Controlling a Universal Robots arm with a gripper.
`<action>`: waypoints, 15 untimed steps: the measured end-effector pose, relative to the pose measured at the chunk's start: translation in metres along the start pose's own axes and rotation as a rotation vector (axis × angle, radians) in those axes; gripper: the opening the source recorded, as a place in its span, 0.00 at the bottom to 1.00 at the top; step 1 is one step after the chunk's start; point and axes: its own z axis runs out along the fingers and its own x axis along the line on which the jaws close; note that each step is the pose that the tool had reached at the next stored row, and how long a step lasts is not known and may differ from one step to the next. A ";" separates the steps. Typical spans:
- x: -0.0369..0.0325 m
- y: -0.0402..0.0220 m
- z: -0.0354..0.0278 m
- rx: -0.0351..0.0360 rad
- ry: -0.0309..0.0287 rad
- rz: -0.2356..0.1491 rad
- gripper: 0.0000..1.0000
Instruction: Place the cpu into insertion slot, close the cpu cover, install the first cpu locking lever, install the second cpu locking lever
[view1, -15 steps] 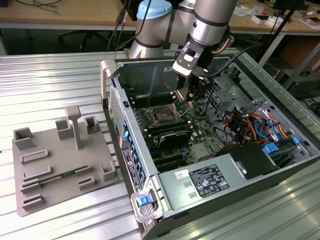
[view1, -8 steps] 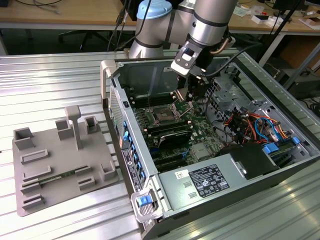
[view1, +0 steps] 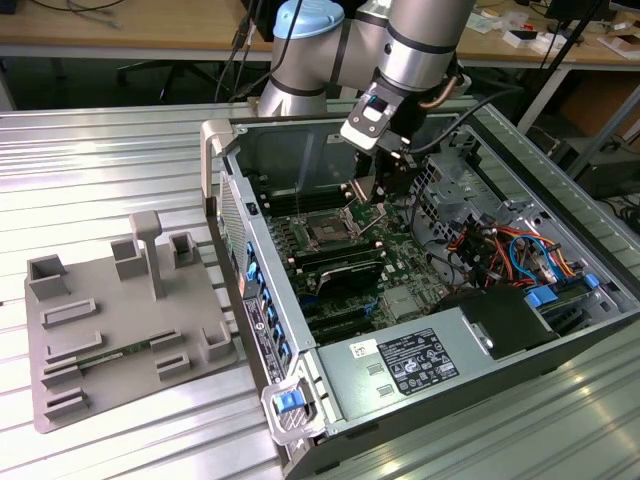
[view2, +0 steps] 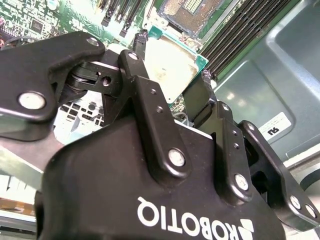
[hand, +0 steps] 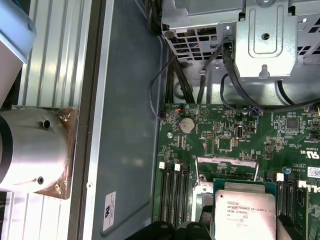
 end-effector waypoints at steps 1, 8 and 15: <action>0.0000 -0.0007 0.0001 0.0000 0.0000 0.000 0.55; 0.0003 -0.0082 0.0025 0.0001 -0.0001 0.000 0.55; 0.0004 -0.0124 0.0056 0.0001 -0.0001 0.000 0.55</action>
